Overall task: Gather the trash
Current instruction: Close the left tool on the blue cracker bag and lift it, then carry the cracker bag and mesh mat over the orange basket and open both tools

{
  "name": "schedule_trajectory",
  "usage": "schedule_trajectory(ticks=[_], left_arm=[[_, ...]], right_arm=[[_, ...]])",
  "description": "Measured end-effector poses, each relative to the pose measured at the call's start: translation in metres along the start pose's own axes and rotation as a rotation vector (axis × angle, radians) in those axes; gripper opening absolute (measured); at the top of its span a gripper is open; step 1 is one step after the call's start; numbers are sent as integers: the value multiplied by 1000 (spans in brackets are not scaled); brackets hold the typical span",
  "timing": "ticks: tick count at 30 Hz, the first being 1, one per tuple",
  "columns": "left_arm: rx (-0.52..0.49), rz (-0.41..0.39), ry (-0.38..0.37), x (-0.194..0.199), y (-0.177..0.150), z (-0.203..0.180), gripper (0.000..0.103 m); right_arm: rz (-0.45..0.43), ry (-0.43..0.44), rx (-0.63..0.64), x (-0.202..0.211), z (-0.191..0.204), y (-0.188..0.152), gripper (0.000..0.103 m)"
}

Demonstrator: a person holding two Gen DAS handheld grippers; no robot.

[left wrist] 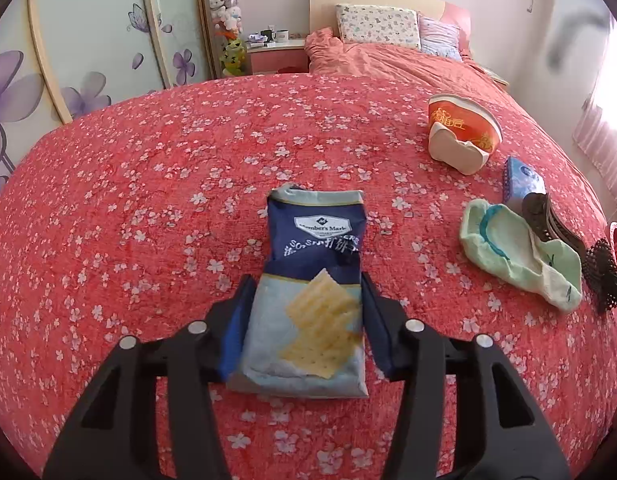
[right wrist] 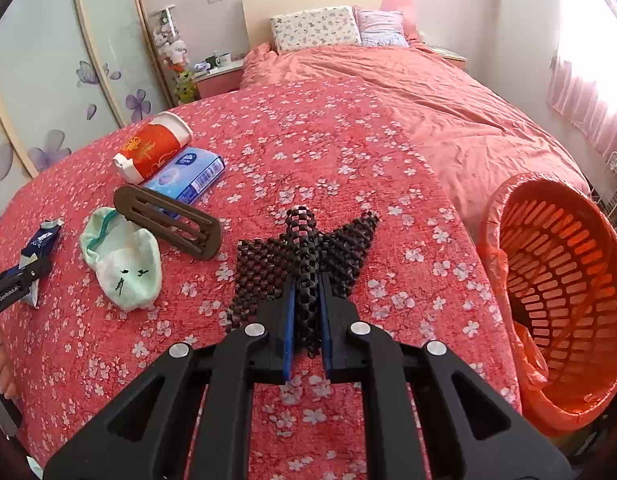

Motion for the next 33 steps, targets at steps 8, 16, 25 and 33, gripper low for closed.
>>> schedule_trajectory(ticks=[8,16,25,33], left_arm=[[-13,-32,-9,16,6,-3,40],[-42,-94,-35,54,19,-28,40],[-114,-171,-134,104,31,-98,40],[-210,-230,-268,142,35,-179,40]], right_arm=[[-35,-7,-20,17,-13,3,10],[-102,-5,-29,44,-26,12,10],[-215,-3,-61,90,-51,19,9],[-339,-58,-105,135,-88,24,9]])
Point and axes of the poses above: each gripper's, at about its wrist camera, not at the fingertips, and x roughly against the way its jaws point, z to its left, y to its top, the point moved 6 cm from there along -x, roughly the way its jaws point, and after that the axes turned 1 degree about y, right-handed, at the moved point
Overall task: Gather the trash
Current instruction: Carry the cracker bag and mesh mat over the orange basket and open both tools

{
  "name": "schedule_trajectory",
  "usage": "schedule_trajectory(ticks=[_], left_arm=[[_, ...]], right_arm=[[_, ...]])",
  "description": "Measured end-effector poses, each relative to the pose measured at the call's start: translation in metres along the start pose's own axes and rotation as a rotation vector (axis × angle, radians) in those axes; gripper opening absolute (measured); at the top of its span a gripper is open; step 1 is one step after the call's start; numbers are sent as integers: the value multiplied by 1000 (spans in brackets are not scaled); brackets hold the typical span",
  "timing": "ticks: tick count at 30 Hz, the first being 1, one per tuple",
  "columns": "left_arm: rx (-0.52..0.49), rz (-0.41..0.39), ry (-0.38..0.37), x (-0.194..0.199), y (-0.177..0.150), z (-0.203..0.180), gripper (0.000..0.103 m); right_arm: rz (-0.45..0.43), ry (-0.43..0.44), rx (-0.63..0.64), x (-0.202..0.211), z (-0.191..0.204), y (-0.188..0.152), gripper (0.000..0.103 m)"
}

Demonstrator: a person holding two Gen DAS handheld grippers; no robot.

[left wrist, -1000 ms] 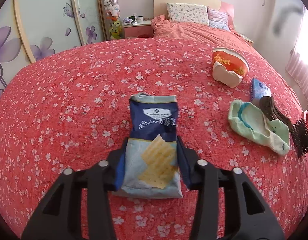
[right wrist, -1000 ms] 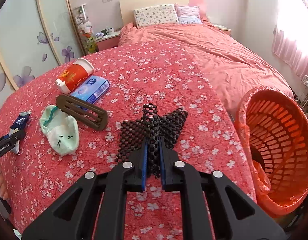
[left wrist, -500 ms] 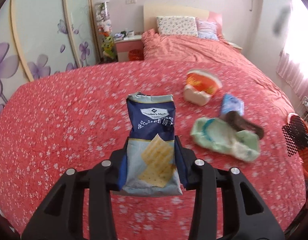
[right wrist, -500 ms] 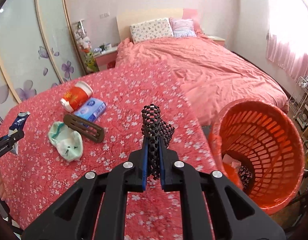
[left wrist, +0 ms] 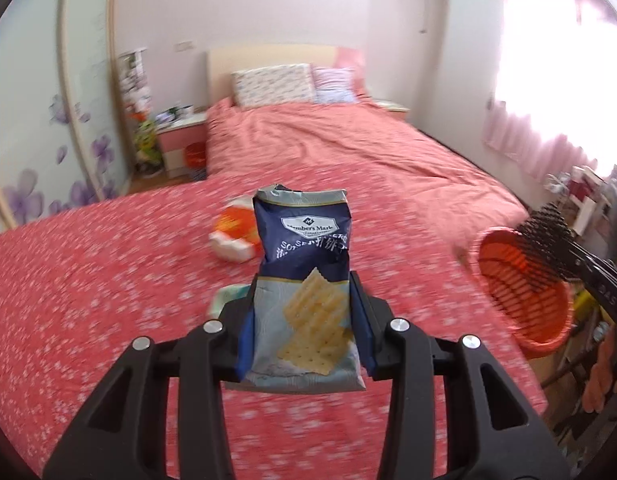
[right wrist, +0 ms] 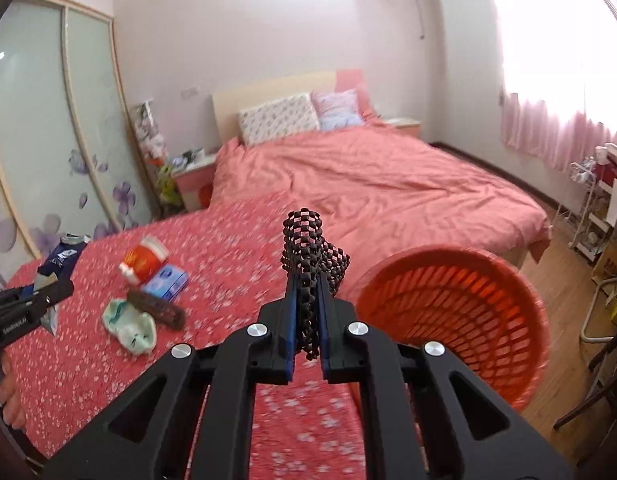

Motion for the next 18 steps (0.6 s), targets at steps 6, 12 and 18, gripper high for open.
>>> schedule_trajectory(ticks=[6,12,18], left_arm=[[-57,-15,-109,-5,11,-69,40],[-92,-3,-224,-20,16,-136,40],[-131,18,-321,-35,13,-201,40]], right_arm=[[-50,-37,-56,14,-36,9,9],[-63,-79,-103,15,-71,8,9],[-62,-104,-159,7,-106,2,9]])
Point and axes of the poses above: each gripper's, at about its wrist camera, not at the fingertips, and x roughly against the way its jaws point, z to its left, y to its top, the point moved 6 cm from there along -x, roughly the way its jaws point, and after that the axes turned 1 degree about y, right-handed, at the moved point
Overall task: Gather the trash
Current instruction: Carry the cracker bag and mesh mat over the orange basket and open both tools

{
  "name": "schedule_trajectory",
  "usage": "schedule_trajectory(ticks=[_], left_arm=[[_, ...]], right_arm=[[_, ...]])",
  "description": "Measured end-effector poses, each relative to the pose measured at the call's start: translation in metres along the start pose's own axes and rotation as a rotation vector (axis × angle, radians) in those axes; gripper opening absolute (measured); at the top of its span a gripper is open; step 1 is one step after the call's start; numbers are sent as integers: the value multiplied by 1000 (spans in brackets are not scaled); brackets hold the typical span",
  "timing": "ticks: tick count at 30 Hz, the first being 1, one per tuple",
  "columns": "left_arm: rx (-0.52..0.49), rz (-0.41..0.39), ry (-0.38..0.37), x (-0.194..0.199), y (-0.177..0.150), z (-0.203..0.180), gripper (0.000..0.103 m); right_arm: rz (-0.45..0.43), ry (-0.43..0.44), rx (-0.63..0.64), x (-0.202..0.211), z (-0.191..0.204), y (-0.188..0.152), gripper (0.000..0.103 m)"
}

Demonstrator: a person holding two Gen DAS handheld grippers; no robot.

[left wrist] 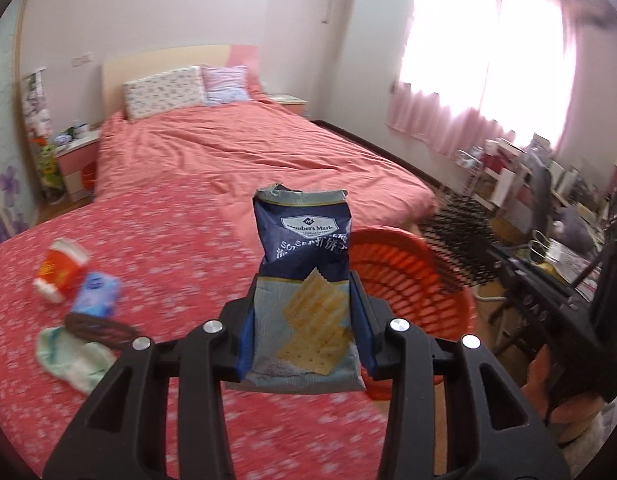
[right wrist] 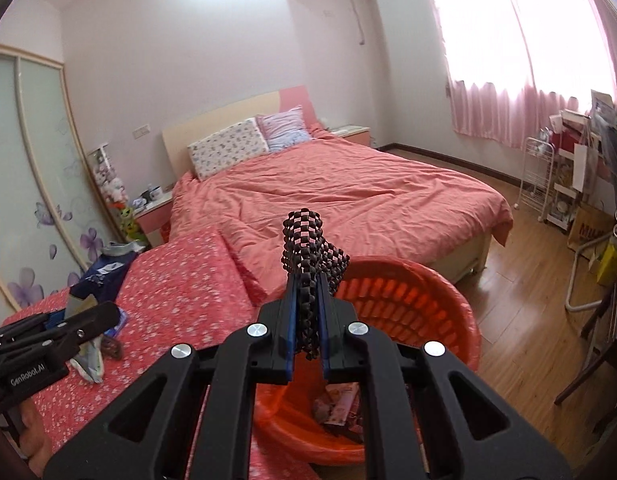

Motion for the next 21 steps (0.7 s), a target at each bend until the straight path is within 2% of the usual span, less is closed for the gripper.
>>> schedule_trajectory(ticks=[9,11,13,15,17,21], left_arm=[[-54,55,-82,-57,0,-56,40],[-57,70,-81,-70,-2,-60,43],[-54,87,-72,-85,-4,-63,51],[-56,112,-49,-100,-9,-61,60],[-55,135,-42,-109,-13,-56,61],[-40,161,-3,-116,-22,-38,64]], right_arm=[[21,5,-91,-22,-40,2,9],[32,23,-119,-29,-46,1,10],[43,27,-137,-36,-52,0,11],[60,20,-142,-43,-56,-4,27],[73,7,-137,-46,-56,-10,37],[96,-15,-121,-47,-54,-22,42]])
Point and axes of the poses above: each gripper's, at about its wrist camera, not at the fingertips, and x roughly against the way its jaws point, z to its left, y to its top, the point moved 6 cm from there along -x, roughly the way its jaws point, and after that the axes turned 1 degree about y, right-handed, at the moved point
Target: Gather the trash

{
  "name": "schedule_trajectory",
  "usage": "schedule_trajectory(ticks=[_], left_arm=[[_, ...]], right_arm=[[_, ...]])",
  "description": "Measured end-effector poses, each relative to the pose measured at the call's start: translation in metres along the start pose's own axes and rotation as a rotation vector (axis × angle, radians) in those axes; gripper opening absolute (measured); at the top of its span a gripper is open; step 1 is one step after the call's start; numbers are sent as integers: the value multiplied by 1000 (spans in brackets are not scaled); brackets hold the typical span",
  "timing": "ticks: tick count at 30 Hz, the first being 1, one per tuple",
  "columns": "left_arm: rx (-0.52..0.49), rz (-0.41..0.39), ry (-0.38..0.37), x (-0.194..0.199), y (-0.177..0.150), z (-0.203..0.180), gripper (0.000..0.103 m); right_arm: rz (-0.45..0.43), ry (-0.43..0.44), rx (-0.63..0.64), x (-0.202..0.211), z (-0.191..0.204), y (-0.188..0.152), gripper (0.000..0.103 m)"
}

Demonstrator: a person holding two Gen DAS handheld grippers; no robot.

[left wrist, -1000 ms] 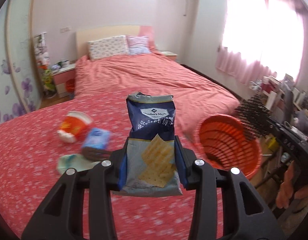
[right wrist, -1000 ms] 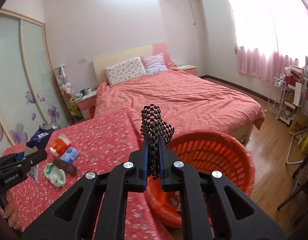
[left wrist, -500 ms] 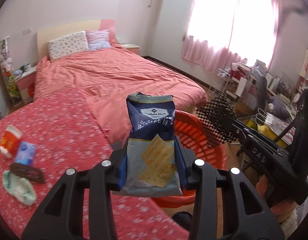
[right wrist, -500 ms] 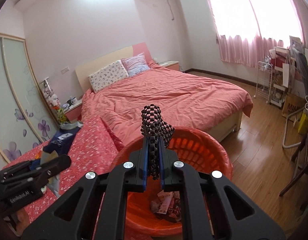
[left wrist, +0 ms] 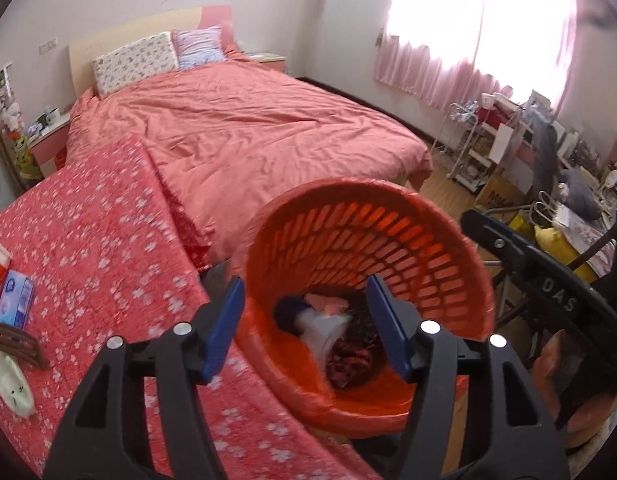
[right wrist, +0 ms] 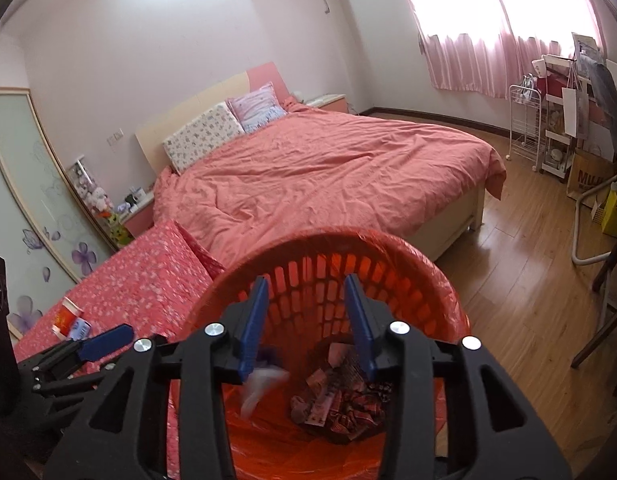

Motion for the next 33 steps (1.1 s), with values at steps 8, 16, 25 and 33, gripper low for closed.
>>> schedule_trajectory(ticks=[8,16,25,33], left_arm=[[0,2,115,20,-18,46,69],[45,-11,329,73,-59,142,72],[244,58,496,94,-104,260,57],[286,72,450,97,-117,279,4]], right_arm=[[19,-21,65,1,11,-3,44],[54,22,142,3,55,-18,45],[124,94,253,0,124,-49,45],[179,154,347,-4,182,-76,45]])
Point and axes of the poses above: each gripper's, at about its wrist camera, not at the fingertips, and x roughly against the way its jaws point, z to its left, y to its top, the point moved 6 cm from there along -x, roughly the way its jaws point, and after that the axes turned 1 degree about y, right-handed, at the moved point
